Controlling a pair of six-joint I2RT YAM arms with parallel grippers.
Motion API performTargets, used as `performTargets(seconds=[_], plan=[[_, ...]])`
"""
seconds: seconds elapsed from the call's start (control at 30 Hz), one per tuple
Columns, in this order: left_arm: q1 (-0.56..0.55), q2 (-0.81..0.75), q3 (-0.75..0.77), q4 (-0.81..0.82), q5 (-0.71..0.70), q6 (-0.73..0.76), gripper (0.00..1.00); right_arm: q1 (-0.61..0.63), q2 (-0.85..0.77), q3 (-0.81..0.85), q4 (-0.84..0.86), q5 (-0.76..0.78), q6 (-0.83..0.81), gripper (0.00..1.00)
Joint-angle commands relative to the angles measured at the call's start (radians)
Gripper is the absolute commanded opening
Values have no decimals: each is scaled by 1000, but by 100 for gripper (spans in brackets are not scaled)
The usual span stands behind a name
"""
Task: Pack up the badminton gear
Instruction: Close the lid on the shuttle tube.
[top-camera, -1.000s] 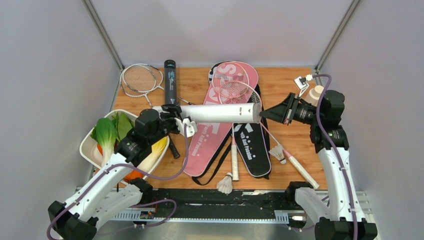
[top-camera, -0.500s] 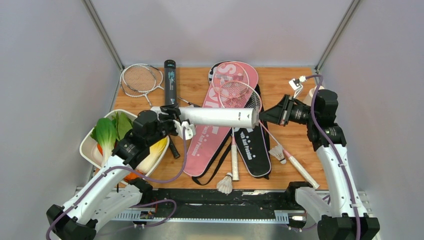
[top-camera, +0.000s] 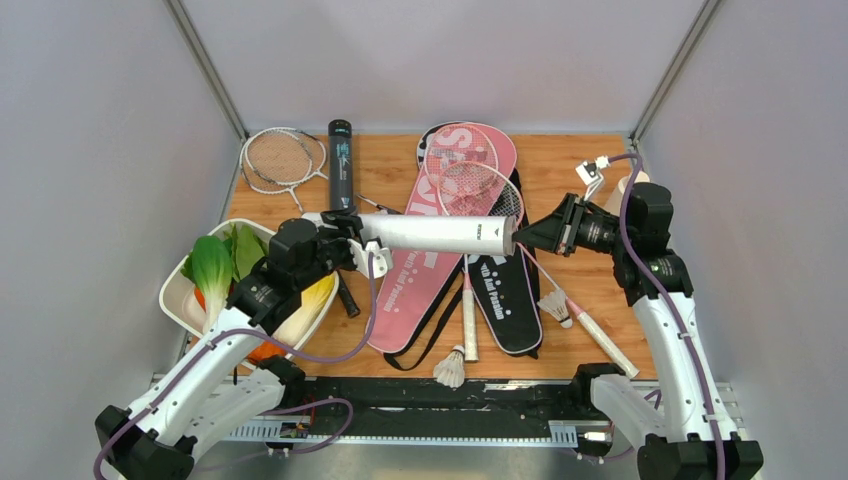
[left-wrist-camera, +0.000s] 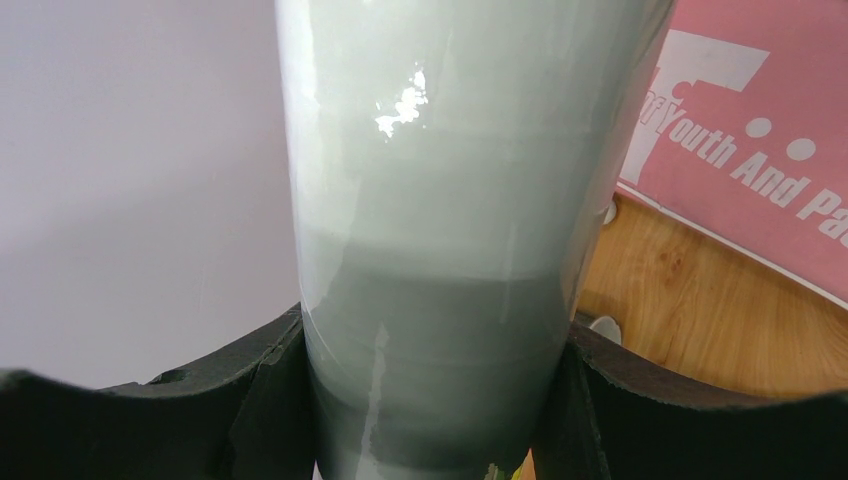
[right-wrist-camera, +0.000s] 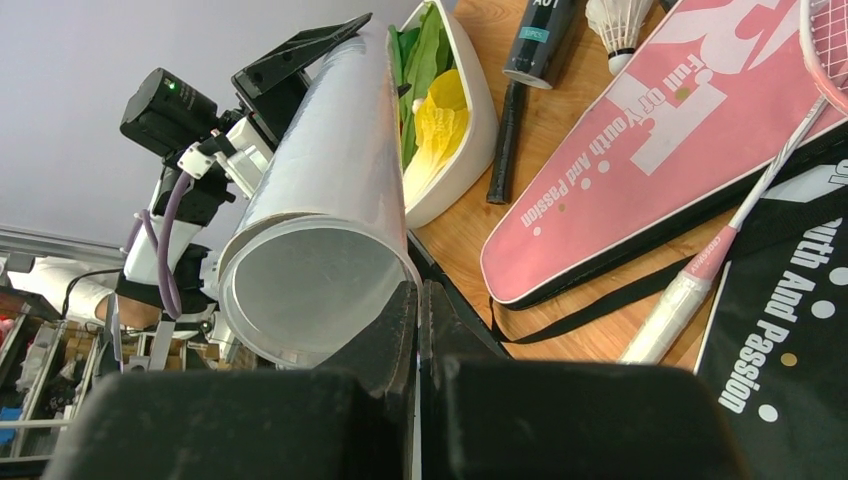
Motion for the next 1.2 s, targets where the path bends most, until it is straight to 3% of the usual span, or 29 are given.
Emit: performTargets(seconds=[0.0, 0.6, 0.87, 1.17], plan=[[-1, 6, 59, 38, 15, 16, 20, 14, -12, 20, -16, 21, -31, 0], [-1, 20, 60, 61, 46, 6, 20, 72, 1, 19, -46, 82, -51, 0], [-1, 48, 87, 43, 47, -25, 20, 78, -16, 54, -103, 278, -51, 0], [-2, 51, 89, 28, 48, -45, 20, 88, -4, 62, -129, 341, -73, 0]])
